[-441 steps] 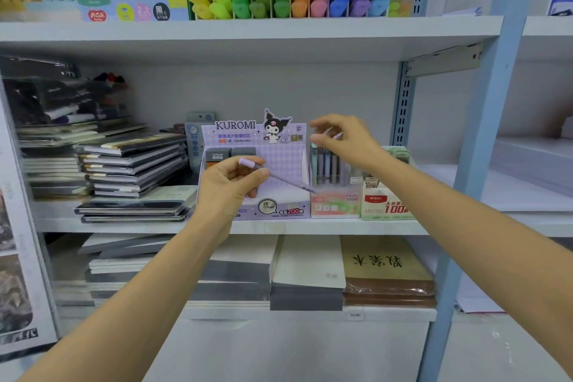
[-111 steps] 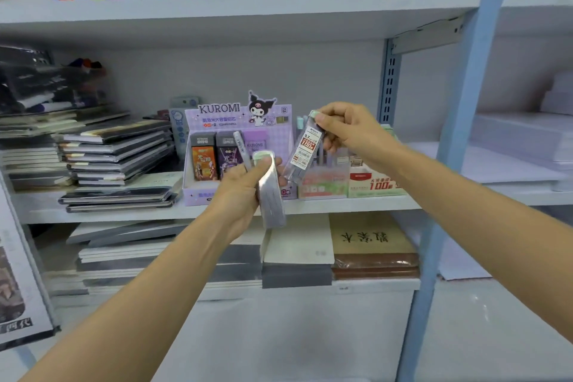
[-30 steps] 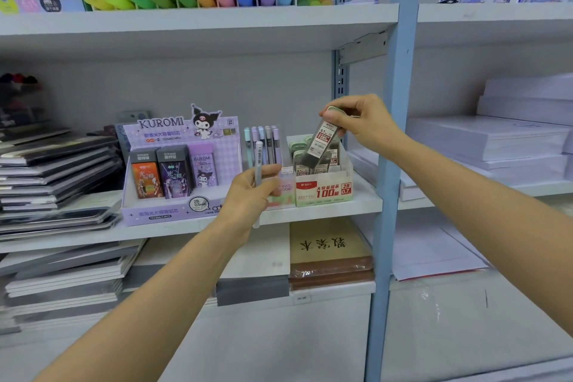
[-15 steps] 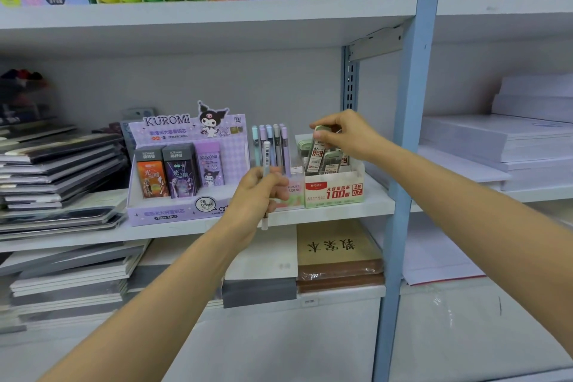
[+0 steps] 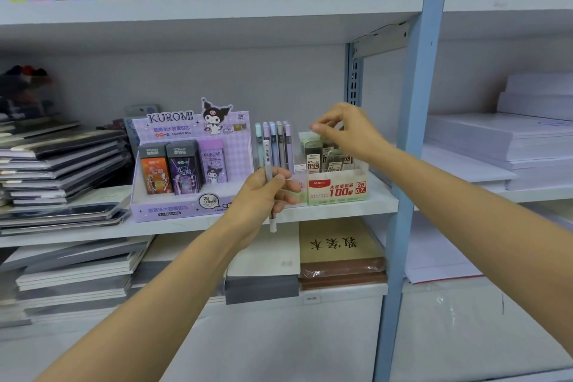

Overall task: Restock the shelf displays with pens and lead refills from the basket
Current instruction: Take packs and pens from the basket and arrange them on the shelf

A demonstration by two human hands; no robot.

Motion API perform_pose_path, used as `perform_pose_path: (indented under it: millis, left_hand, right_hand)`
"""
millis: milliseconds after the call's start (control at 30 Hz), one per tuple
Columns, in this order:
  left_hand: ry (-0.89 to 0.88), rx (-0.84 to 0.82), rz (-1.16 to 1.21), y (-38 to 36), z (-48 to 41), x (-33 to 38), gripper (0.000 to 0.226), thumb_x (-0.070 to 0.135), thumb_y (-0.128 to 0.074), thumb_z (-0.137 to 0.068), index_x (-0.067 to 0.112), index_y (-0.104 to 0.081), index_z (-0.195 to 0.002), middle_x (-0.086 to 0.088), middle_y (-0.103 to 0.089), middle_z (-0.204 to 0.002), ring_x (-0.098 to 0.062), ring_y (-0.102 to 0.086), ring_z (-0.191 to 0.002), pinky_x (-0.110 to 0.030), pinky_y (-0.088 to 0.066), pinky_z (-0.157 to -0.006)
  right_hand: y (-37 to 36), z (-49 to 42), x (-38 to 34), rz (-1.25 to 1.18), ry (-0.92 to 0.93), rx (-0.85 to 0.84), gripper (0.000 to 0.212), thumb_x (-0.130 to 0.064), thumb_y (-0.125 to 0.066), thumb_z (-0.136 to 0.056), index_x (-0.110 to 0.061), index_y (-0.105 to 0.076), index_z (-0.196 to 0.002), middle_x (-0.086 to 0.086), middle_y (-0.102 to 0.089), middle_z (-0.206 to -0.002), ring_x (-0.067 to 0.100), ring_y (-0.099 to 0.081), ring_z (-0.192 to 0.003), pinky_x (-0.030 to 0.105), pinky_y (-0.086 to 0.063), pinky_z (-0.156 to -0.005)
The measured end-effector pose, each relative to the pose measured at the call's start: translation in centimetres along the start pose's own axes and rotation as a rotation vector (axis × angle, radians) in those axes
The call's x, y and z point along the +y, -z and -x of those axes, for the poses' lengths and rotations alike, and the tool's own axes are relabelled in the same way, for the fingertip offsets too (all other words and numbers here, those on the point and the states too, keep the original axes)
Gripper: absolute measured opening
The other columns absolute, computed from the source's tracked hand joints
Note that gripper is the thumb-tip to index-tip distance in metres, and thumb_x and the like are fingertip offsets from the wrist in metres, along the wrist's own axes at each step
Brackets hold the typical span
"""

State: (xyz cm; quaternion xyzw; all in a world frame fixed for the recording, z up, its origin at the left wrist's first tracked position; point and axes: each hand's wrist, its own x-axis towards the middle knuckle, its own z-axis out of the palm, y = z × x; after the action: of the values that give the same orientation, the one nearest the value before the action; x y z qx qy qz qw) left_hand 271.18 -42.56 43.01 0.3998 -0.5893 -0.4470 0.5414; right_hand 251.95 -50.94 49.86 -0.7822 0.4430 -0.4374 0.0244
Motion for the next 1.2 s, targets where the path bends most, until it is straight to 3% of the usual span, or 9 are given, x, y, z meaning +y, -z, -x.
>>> perform_pose_path:
  millis: [67,133,233,467,633,833,933,1033,1200]
  left_hand:
    - [-0.009,-0.024,-0.045,-0.1,0.1,0.1,0.021,0.01,-0.036,-0.104,0.011,-0.056,-0.098,-0.002,-0.069,-0.079,-0.012,-0.06,-0.065,-0.02,-0.038,-0.052]
    - [-0.008,-0.046,-0.062,-0.4,0.2,0.2,0.022,0.011,-0.037,-0.104,0.01,-0.058,-0.098,-0.002,-0.069,-0.079,-0.011,-0.059,-0.063,-0.021,-0.037,-0.054]
    - [-0.015,-0.099,-0.072,-0.7,0.5,0.4,0.021,0.013,-0.04,-0.103,0.009,-0.059,-0.097,-0.003,-0.068,-0.078,-0.01,-0.059,-0.063,-0.02,-0.038,-0.054]
    - [-0.049,0.085,-0.066,2.7,1.1,0.6,0.012,0.02,-0.063,-0.091,0.01,-0.069,-0.093,0.0,-0.071,-0.074,-0.012,-0.064,-0.07,-0.025,-0.054,-0.071]
    - [-0.135,0.282,0.213,4.7,1.4,1.6,0.019,0.028,-0.07,-0.077,0.014,-0.072,-0.09,0.001,-0.071,-0.08,-0.011,-0.062,-0.073,-0.023,-0.053,-0.07]
    - [-0.205,0.255,0.276,3.5,2.0,2.2,0.03,0.022,-0.07,-0.077,0.006,-0.069,-0.102,-0.008,-0.073,-0.095,-0.017,-0.07,-0.088,-0.024,-0.056,-0.077]
    - [-0.23,0.251,0.137,3.4,2.0,2.3,0.02,0.016,-0.072,-0.08,0.005,-0.069,-0.097,-0.009,-0.075,-0.089,-0.018,-0.072,-0.083,-0.024,-0.057,-0.074]
    - [-0.25,0.231,-0.014,2.8,1.9,2.4,0.014,0.013,-0.075,-0.079,0.006,-0.07,-0.091,-0.008,-0.075,-0.081,-0.016,-0.072,-0.073,-0.022,-0.057,-0.068]
    - [-0.288,0.243,-0.087,2.1,1.8,2.5,0.019,0.012,-0.079,-0.076,0.004,-0.069,-0.09,-0.014,-0.072,-0.085,-0.018,-0.068,-0.074,-0.023,-0.057,-0.068]
  right_hand:
    - [0.6,0.5,-1.4,-0.193,0.011,-0.035,0.028,-0.036,-0.058,-0.094,-0.019,-0.07,-0.113,-0.008,-0.066,-0.098,0.001,-0.059,-0.074,0.022,-0.051,-0.071]
    - [0.8,1.3,-3.1,-0.411,0.026,-0.224,0.031,-0.037,-0.058,-0.094,-0.023,-0.064,-0.121,-0.008,-0.069,-0.101,0.002,-0.063,-0.072,0.018,-0.052,-0.065]
    - [-0.1,2.3,-4.7,-0.433,0.08,-0.443,0.023,-0.027,-0.064,-0.092,-0.021,-0.068,-0.114,-0.002,-0.072,-0.1,0.01,-0.061,-0.076,0.021,-0.052,-0.071]
    - [0.9,2.1,-4.3,-0.712,-0.06,-0.114,0.013,-0.005,-0.06,-0.092,0.0,-0.064,-0.103,0.004,-0.068,-0.08,0.009,-0.065,-0.067,0.018,-0.054,-0.066]
    - [0.6,3.9,-3.4,-0.616,-0.064,-0.398,0.02,-0.006,-0.068,-0.087,0.001,-0.066,-0.105,0.007,-0.073,-0.08,0.018,-0.069,-0.072,0.02,-0.056,-0.068]
    - [-1.8,5.4,-3.7,-0.621,-0.062,-0.588,0.02,-0.008,-0.07,-0.086,0.001,-0.066,-0.103,0.019,-0.073,-0.09,0.03,-0.072,-0.083,0.029,-0.06,-0.071]
    - [-1.9,5.0,-4.7,-0.539,0.016,-0.46,0.018,-0.022,-0.066,-0.09,-0.009,-0.069,-0.103,0.006,-0.073,-0.091,0.023,-0.071,-0.083,0.034,-0.06,-0.075]
    - [-1.7,4.0,-6.6,-0.615,0.03,-0.292,0.018,-0.028,-0.069,-0.087,-0.017,-0.07,-0.101,-0.002,-0.072,-0.088,0.014,-0.068,-0.079,0.026,-0.058,-0.069]
    - [-1.7,3.1,-8.0,-0.648,0.006,-0.32,0.018,-0.013,-0.07,-0.087,-0.002,-0.069,-0.101,0.008,-0.07,-0.084,0.014,-0.065,-0.076,0.026,-0.056,-0.074]
